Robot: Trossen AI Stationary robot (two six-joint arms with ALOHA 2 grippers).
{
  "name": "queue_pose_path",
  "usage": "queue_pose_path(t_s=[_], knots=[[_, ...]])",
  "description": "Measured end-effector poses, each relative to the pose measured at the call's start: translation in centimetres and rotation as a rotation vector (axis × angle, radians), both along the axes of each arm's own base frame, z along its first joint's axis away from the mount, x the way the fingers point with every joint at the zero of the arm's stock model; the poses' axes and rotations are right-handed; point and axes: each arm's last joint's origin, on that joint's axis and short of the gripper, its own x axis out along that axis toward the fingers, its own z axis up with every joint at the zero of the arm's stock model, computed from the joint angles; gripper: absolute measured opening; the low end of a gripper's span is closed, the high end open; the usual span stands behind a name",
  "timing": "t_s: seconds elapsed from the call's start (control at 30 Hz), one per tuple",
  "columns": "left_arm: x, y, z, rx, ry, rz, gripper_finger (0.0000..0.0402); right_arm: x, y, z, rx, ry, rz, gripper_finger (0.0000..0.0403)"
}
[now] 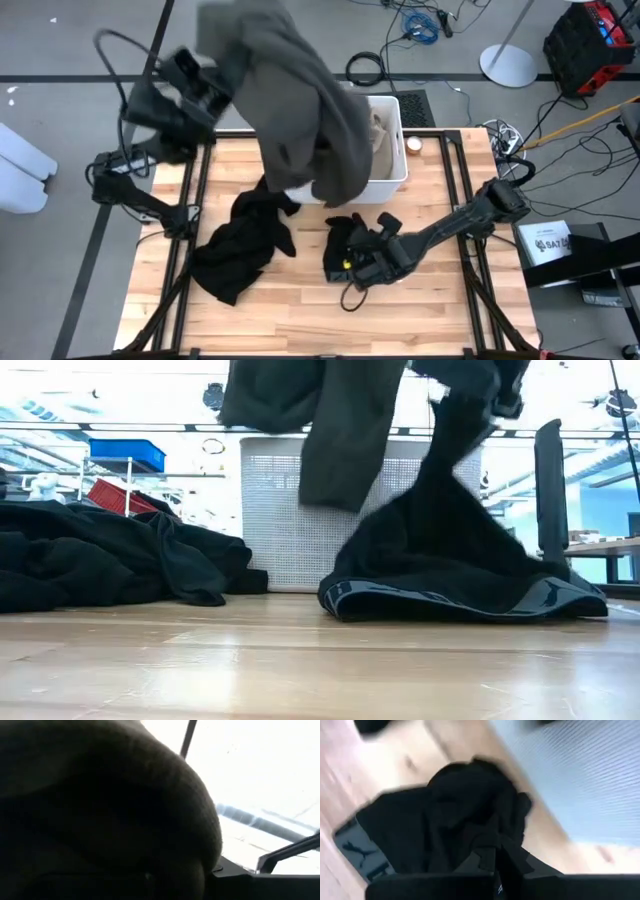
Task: Sort clothes
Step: Put the gray hoodie into the white bin
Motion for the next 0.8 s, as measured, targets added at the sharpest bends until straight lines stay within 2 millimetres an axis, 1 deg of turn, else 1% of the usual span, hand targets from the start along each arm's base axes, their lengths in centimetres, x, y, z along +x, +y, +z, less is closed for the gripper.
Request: queue_pose_path(t_s=[0.1, 0.17, 0.23, 0.33, 0.43, 0.53, 0.6, 0.7, 0.8], knots=[[0.2, 1.5, 1.7, 0.074, -0.024, 0.025, 0.0049, 1.4, 0.2, -2.1, 0.065, 0.029, 0.055, 0.0], [0.8, 2.8, 2.5, 0.1, -0.017, 0.042, 0.0049, 2.4, 0.4, -3.8, 0.124, 0.03, 0.11, 0.0], [1.9, 4.1, 2.7, 0.077, 0.017, 0.025, 0.0049, 3.4, 0.5, -5.5, 0.182, 0.021, 0.166, 0.0], [4.1, 6.3, 2.2, 0.06, 0.077, 0.025, 0.0049, 4.5, 0.4, -7.5, 0.241, 0.006, 0.238, 0.0], [5.8, 9.0, 1.3, 0.059, 0.117, 0.055, 0.0049, 5.1, -0.3, -8.5, 0.26, 0.038, 0.268, 0.0], [6.6, 11.8, 0.2, -0.025, 0.17, 0.037, 0.0049, 5.3, -1.2, -8.7, 0.253, 0.067, 0.279, 0.0], [7.5, 13.4, -1.0, -0.076, 0.236, -0.01, 0.0049, 5.3, -1.6, -8.8, 0.244, 0.091, 0.289, 0.0], [9.4, 15.0, -3.3, -0.127, 0.365, -0.049, 0.0049, 5.2, -2.1, -8.7, 0.227, 0.124, 0.303, 0.0], [11.4, 16.0, -5.8, -0.15, 0.527, -0.01, 0.0051, 5.1, -2.3, -8.8, 0.218, 0.144, 0.317, 0.0]])
